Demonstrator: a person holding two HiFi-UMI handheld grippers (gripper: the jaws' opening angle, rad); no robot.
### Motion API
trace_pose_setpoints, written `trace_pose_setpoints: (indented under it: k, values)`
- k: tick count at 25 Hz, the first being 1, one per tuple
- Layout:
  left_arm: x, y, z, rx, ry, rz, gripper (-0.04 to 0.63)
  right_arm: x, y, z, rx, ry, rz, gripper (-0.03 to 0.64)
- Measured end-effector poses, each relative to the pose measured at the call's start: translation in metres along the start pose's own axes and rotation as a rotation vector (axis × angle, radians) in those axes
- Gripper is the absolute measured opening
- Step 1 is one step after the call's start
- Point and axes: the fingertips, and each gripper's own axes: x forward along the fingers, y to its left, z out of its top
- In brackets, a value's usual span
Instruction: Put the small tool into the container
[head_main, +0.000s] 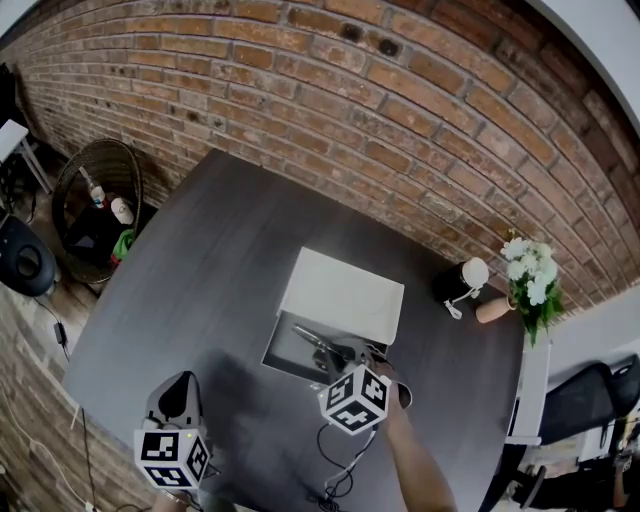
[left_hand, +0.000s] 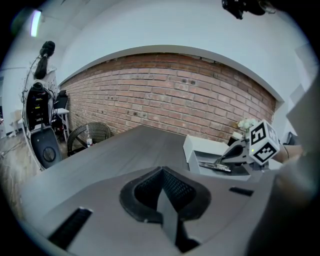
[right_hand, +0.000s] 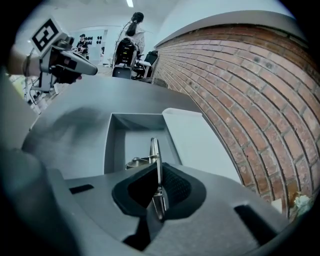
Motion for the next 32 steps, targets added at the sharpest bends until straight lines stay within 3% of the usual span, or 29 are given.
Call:
trace_pose_setpoints:
  k: [13, 26, 32]
  values:
    - [-0.004, 0.0, 0.001, -0.006, -0.001, -0.012, -0.005, -0.006, 0.008, -0.002, 0.043, -0.011, 0.068, 0.077]
    - [-0.009, -0.003, 0.01, -0.003, -0.017, -0.034, -0.005, -0.021, 0.019, -0.003, 0.099, -0.02, 0.114, 0.091]
    - [-0.017, -0.002, 0.016, -0.001, -0.027, -0.042, -0.005, -0.033, 0.023, -0.005, 0.173, -0.035, 0.145, 0.101]
